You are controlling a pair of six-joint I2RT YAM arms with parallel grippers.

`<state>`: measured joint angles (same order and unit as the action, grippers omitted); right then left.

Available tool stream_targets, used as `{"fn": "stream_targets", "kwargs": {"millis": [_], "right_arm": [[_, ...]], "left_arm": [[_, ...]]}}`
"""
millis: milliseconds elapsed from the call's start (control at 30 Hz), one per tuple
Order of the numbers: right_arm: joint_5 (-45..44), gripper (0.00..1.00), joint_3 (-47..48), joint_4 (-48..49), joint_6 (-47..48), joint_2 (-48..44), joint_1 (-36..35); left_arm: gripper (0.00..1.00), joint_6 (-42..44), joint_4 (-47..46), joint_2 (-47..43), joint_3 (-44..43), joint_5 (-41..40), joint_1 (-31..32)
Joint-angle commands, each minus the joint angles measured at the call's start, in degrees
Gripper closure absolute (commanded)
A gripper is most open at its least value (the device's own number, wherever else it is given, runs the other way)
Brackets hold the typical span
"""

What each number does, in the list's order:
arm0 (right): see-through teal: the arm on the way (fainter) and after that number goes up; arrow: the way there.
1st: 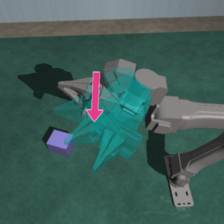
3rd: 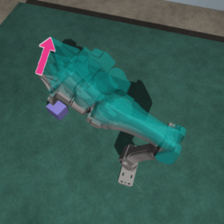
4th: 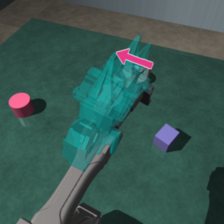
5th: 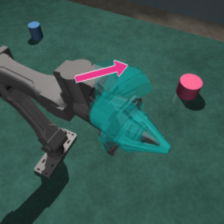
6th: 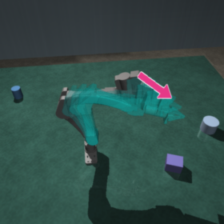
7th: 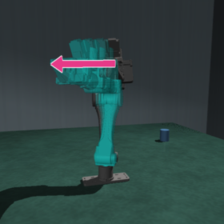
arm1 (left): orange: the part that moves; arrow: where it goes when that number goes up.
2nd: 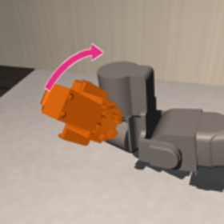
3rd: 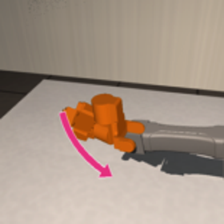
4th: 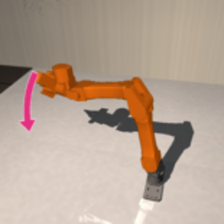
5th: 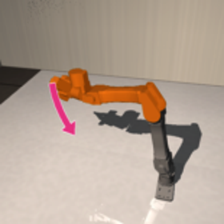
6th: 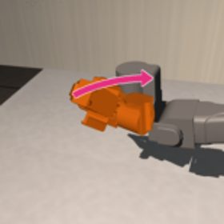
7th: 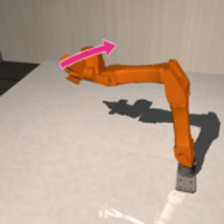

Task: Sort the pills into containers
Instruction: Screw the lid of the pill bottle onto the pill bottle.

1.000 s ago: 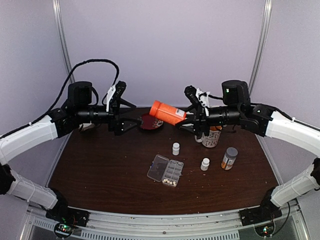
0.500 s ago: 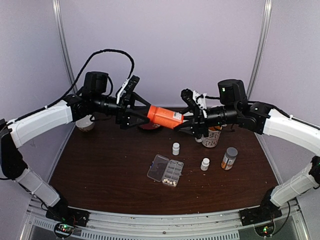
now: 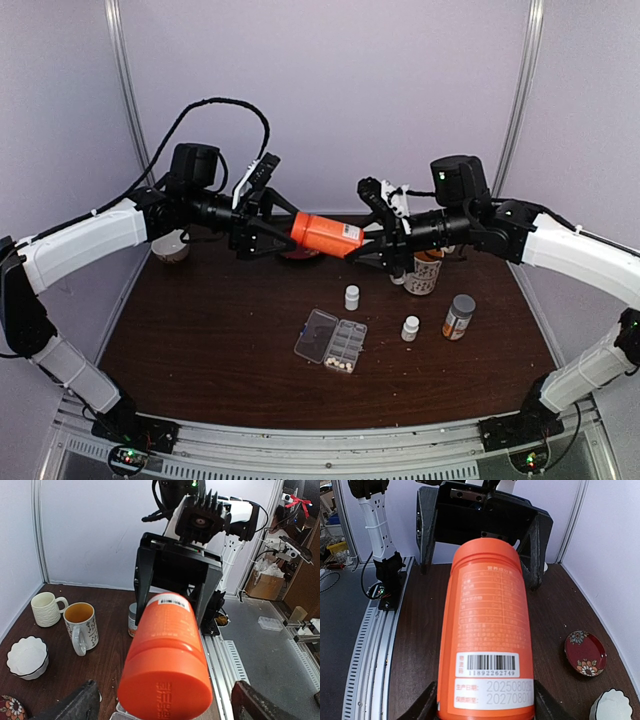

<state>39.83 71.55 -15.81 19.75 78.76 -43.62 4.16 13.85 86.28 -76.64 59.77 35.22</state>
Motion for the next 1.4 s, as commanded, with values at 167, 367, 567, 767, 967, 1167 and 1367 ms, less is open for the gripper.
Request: {"fn": "stream_targets", "kwargs": {"millis": [167,367,567,767,967,1167,1367], "right_arm": [[0.7,1.00,3.1,-0.5,0.0,0.5,-0.4],[-0.2,1.00,3.3,-1.1,0.0,0.8,-0.6],[-0.7,1.00,3.8,-1.4,-0.2,1.0,-0.8],[-1.2,1.00,4.8,-2.8,0.0,1.8,-0.9],[-1.9,1.00,5.0,-2.5,-0.6,2.2,-0.9],[-2.0,1.00,5.0,-1.6,-1.5,2.4,-0.9],[-0.9,1.00,5.4,-1.4,-2.4,2.5,-0.9]], "left_arm": [[0.17,1.8,-0.5,-0.8,-1.5,0.8,0.4],[0.19,1.8,-0.5,-0.8,-1.6,1.5,0.4],[0.16,1.8,-0.4,-0.9,-1.8,1.8,0.5],[0.11,1.8,-0.4,-1.0,-1.9,1.9,0.5],[0.20,1.1,-0.4,-0.8,-2.3,1.8,0.5],[0.38,0.9,-0.2,-0.3,-2.6,1.7,0.5],[0.65,2.1,-0.3,-0.3,-2.2,1.7,0.5]]}}
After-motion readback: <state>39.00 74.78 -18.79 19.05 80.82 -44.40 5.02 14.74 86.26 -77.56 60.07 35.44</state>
